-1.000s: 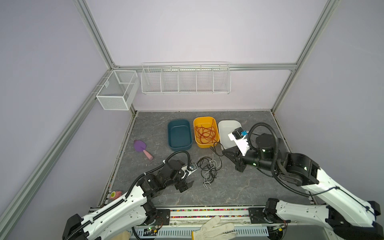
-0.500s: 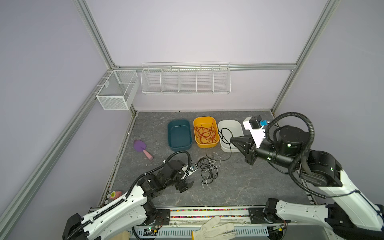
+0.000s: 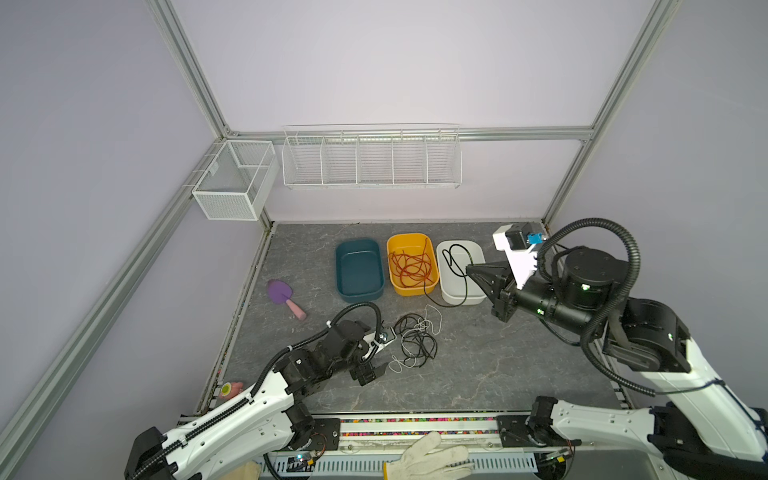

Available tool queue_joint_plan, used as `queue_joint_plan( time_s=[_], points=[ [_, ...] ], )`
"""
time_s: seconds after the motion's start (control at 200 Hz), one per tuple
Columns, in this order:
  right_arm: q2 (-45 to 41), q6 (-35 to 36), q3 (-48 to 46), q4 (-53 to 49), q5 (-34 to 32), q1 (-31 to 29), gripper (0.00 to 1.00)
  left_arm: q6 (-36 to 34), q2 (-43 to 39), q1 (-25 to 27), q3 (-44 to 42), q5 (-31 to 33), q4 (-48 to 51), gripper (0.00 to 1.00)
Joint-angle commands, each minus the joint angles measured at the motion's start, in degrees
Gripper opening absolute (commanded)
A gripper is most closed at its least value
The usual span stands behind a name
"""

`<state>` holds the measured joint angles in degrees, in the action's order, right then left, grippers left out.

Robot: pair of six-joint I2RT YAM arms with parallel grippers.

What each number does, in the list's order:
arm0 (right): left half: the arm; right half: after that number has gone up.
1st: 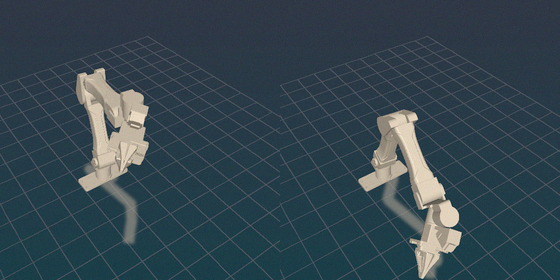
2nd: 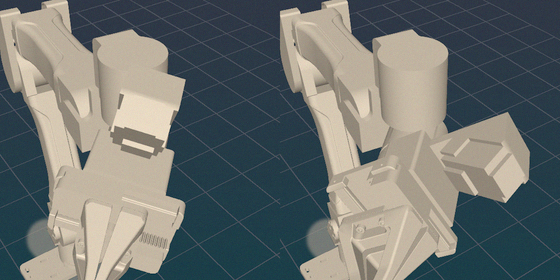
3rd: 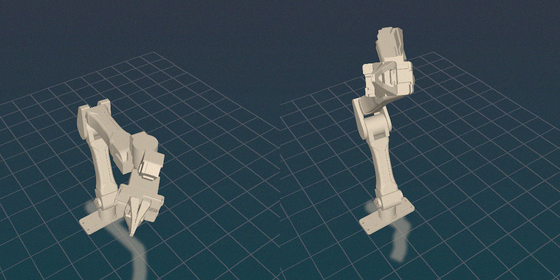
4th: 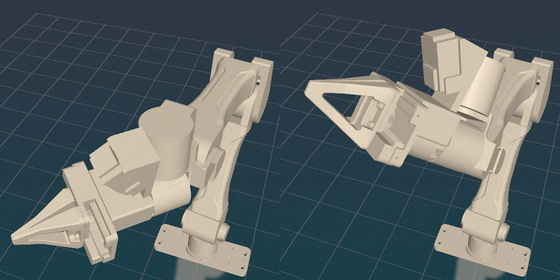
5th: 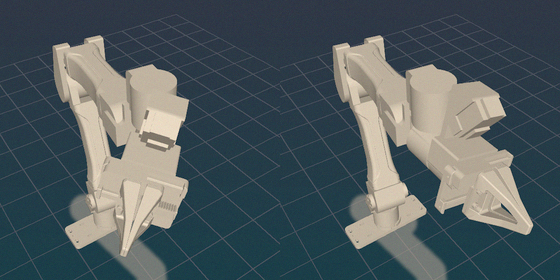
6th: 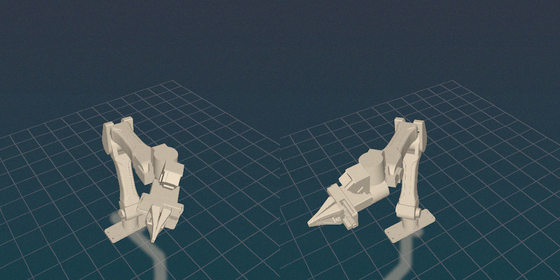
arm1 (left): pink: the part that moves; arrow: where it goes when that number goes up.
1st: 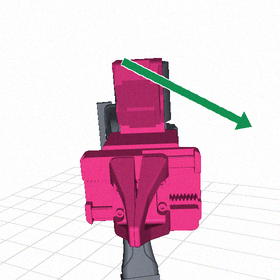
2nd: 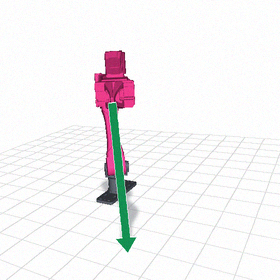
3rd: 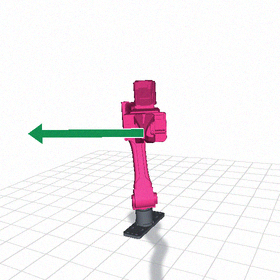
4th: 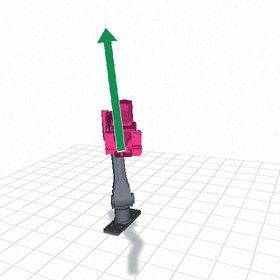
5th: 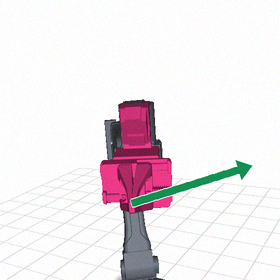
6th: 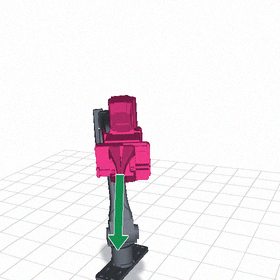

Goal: Untangle the cables
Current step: 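Lift a black wire from the bundle with the right gripper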

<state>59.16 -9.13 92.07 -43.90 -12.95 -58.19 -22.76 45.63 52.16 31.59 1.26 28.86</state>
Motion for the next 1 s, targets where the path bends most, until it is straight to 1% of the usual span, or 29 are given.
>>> queue_joint_plan(
  time_s=[0.0, 0.14, 0.225, 0.375, 0.475, 0.78, 0.994],
  points=[
    [-0.01, 1.13, -2.09, 1.96, -3.86, 0.58, 0.07, -0.64, -0.63, 0.39, -0.65, 0.01, -0.21, 0.99],
    [0.17, 0.61, -3.37, 2.23, -6.41, 2.54, 0.07, -0.73, -0.7, 0.48, -0.27, 0.84, -0.27, 0.99],
    [0.35, -0.28, -3.95, 2.42, -6.15, 5.1, 0.07, -0.44, -1.48, 0.48, -0.38, 1.76, -0.72, 0.99],
    [0.86, -3.2, -4.72, 2.57, -2.48, 10.64, 0.07, 0.34, -2.12, 0.49, -0.48, 3.79, -1.77, 0.99],
    [1.55, -4.56, -5.23, 3.4, 0.51, 12.72, 0.07, 1.26, -4.27, 0.49, -0.38, 5.08, -2.54, 0.99],
    [3.83, -5.74, -4.89, 6.38, 5.44, 14.71, 0.07, 2.46, -5.79, 0.48, -0.1, 9.91, -3.46, 0.99],
    [5.35, -5.82, -3.92, 7.11, 7.92, 14.92, 0.07, 1.89, -8.42, 0.49, -0.91, 10.96, -4.14, 0.99]
  ],
)
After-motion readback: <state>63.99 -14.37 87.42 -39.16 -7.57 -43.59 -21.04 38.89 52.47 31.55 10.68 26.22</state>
